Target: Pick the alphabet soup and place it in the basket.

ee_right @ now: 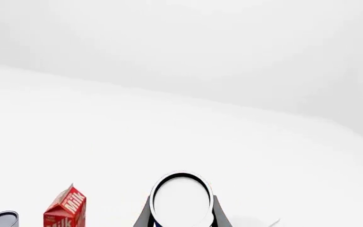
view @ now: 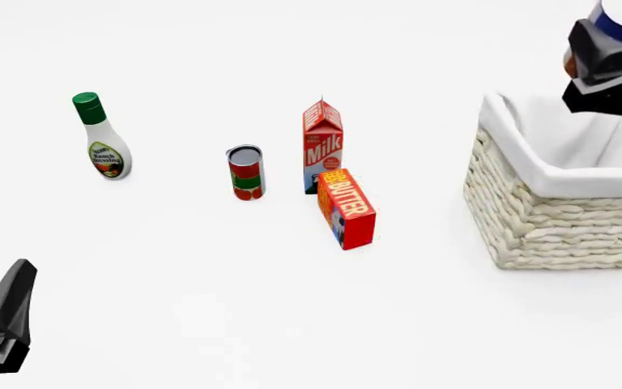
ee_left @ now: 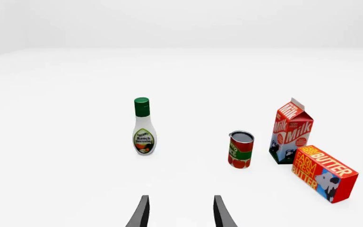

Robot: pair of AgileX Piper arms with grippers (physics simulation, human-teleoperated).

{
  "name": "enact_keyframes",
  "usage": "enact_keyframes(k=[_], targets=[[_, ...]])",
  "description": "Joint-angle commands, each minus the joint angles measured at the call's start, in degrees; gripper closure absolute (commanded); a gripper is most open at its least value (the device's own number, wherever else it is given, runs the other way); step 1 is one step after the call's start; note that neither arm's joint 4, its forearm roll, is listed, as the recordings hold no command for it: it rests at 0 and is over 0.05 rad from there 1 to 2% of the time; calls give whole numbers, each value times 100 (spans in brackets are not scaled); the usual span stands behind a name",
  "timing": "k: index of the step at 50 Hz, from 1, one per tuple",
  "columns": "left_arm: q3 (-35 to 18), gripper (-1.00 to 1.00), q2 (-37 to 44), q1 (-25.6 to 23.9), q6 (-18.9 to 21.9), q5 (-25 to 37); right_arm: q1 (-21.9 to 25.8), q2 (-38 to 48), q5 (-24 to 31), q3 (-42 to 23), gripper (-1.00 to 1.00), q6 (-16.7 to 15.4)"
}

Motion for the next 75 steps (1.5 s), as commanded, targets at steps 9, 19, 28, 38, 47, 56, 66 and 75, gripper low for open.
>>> enact_keyframes(k=[9, 19, 28, 38, 47, 56, 66, 75], targets=[[0, -100, 0, -1, -1, 0, -362, 407, -262, 51, 100, 178], [0, -100, 0, -1, 0, 0, -550, 475, -238, 48, 100, 131], [0, -100, 2, 1, 1, 0, -769, 402, -155, 62, 100, 144], [0, -100, 1, -1, -1, 0, -969, 218, -8, 121, 100, 109], [0, -100, 0, 0, -1, 0, -1090, 125, 182, 80, 100, 2], [0, -100, 0, 0, 0, 0, -1139, 296, 377, -110, 100, -93], [0, -100, -1, -1, 0, 0, -1229, 692, 702, -533, 100, -111], [0, -100, 0, 0, 0, 0, -1204, 891, 972, -792, 100, -298]])
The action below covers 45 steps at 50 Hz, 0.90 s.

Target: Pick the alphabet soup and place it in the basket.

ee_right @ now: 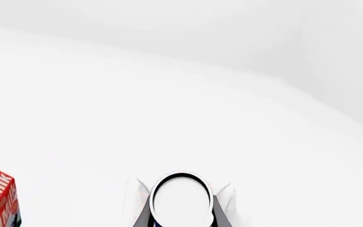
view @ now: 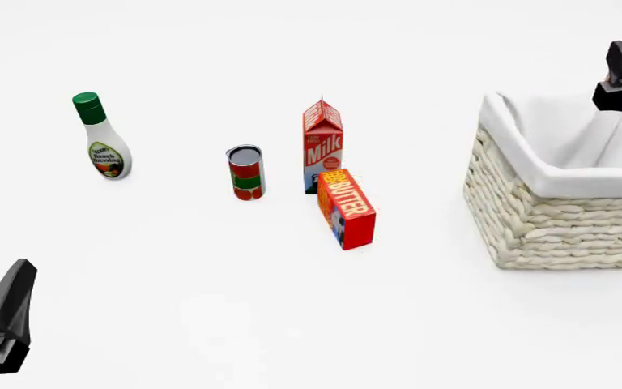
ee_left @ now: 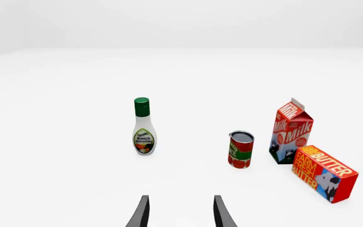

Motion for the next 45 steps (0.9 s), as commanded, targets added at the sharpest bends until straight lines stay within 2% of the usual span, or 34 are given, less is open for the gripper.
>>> enact_keyframes(k=[1, 16, 33, 45], targets=[[0, -100, 0, 0, 0, 0, -14, 255, 366, -406, 100, -62], [0, -100, 1, 0, 0, 0, -176, 315, 879, -722, 100, -219], [0, -100, 0, 0, 0, 0, -293, 638, 1217, -863, 100, -685], [0, -100, -1, 0, 0, 0, -392, 929, 1783, -1255, 100, -915]])
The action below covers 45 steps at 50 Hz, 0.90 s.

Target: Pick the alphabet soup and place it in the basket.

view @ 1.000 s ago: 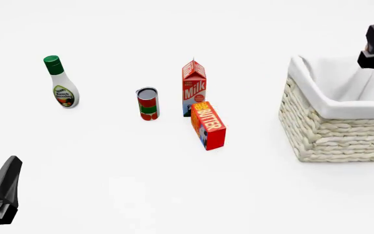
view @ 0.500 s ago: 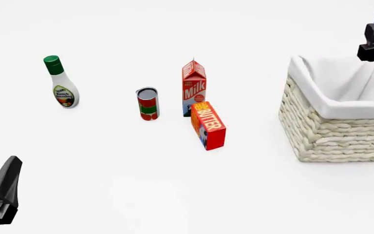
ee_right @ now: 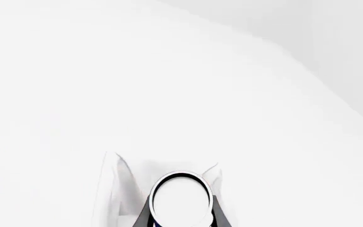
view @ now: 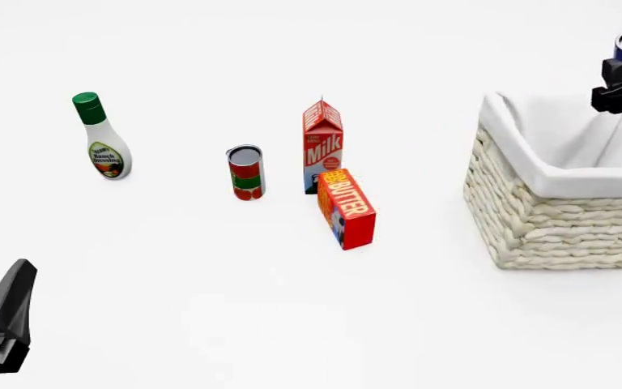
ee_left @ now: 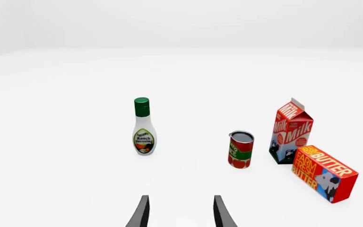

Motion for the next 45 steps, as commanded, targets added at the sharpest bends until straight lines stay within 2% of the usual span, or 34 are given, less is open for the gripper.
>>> enact_keyframes(k=[1, 16, 33, 45], targets=[[0, -100, 0, 0, 1, 0, -53, 197, 479, -362, 100, -151], [0, -100, 0, 0, 1, 0, -20, 491, 1216, -850, 100, -597], [0, -100, 1, 0, 0, 0, -47, 950, 1466, -893, 100, -966], [0, -100, 0, 0, 0, 0, -136, 1137, 1551, -865, 100, -1044]])
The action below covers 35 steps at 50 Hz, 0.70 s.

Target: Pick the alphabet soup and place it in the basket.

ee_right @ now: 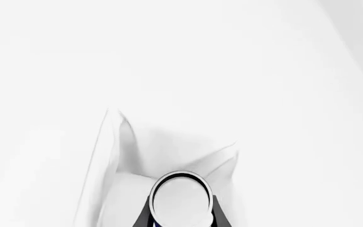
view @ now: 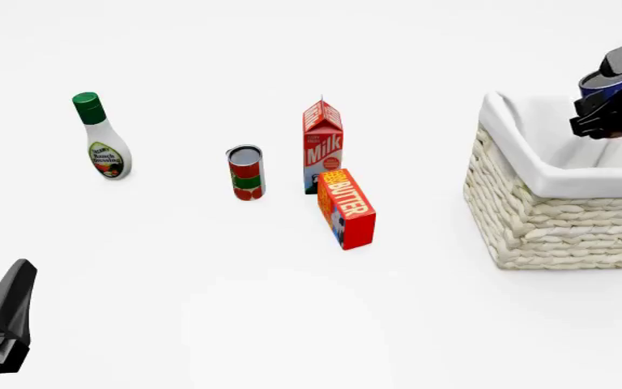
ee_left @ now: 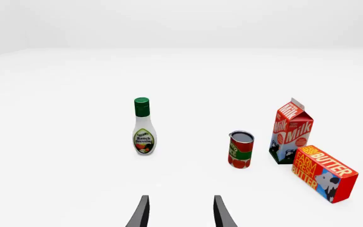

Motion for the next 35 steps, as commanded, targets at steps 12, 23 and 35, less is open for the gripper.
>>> enact_keyframes(k=[12, 23, 35], targets=[[0, -100, -1, 0, 0, 0, -110, 245, 147, -14, 100, -34], [0, -100, -1, -1, 0, 0, -31, 413, 152, -126, 100, -33], [0, -100, -1, -1, 0, 0, -2, 637, 108, -242, 100, -59]])
